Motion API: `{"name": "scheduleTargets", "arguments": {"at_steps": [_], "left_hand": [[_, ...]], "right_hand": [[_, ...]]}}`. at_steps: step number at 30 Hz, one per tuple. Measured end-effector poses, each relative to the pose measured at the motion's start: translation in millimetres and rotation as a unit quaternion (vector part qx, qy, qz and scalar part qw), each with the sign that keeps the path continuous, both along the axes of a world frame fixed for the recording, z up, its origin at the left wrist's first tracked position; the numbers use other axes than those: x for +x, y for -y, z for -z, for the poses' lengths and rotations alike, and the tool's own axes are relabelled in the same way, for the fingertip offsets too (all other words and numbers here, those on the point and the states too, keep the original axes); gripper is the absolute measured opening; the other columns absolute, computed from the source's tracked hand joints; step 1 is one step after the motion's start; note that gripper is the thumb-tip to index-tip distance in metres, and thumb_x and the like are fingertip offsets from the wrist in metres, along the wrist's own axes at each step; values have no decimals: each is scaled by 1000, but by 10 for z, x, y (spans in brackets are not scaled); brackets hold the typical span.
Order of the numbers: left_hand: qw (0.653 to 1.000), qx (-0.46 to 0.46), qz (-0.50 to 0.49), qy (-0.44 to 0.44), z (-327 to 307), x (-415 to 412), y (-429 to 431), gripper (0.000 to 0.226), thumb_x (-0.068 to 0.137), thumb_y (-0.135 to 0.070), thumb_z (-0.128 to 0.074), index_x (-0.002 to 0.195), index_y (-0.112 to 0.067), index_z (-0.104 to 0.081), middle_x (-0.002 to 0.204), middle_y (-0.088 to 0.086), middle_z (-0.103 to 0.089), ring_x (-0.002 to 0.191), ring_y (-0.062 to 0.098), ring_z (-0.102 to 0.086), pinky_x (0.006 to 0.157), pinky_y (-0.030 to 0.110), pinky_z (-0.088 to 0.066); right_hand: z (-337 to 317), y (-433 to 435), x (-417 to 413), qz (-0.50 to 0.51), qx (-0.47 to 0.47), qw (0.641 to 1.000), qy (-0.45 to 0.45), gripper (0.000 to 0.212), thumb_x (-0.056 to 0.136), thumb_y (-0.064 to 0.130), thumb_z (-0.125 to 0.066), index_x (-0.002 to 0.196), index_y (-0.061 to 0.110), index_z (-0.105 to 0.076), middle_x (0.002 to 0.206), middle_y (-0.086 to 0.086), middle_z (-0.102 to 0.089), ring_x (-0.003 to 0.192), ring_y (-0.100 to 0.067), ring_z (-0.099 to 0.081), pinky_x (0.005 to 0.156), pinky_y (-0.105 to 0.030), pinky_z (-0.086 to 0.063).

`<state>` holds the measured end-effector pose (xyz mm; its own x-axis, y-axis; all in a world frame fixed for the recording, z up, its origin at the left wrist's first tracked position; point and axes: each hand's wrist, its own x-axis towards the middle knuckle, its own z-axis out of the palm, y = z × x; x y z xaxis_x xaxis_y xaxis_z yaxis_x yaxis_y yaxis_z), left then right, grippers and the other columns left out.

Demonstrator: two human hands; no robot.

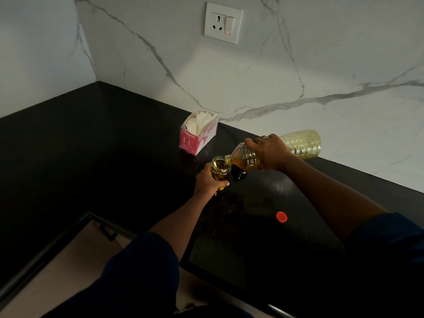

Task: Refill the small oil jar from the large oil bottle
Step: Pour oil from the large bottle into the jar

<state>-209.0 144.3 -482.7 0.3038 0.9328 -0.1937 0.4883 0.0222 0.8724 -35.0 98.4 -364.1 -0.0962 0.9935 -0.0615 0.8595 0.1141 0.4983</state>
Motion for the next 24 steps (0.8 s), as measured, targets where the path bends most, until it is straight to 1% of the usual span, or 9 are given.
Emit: {"name": "scheduleTargets", "arguments": {"at_steps": [8,17,24], "left_hand": [[1000,1,-1,3,0,2,0,77,64,-21,-83,130,-17,-42,132,7,-51,127,24,-46,99,37,-42],[1000,3,-2,1,-10,-2,10,78,64,-21,-83,131,-17,-42,133,7,-50,127,25,-45,102,39,-43],[1000,0,-6,4,-33,-1,21,77,65,-20,-83,131,-17,-42,133,7,-51,127,24,-45,99,36,-42]], "right_hand": [[-3,-4,7,1,0,1000,-3,89,72,41,-72,141,14,-23,133,-12,-49,119,-28,-51,98,-41,-38],[7,-2,6,2,0,1000,-12,89,71,39,-74,141,14,-24,133,-12,-49,118,-29,-52,99,-41,-38],[-8,-7,12,-4,2,1000,-9,88,72,39,-73,140,13,-24,132,-12,-50,117,-29,-52,98,-41,-39]]}}
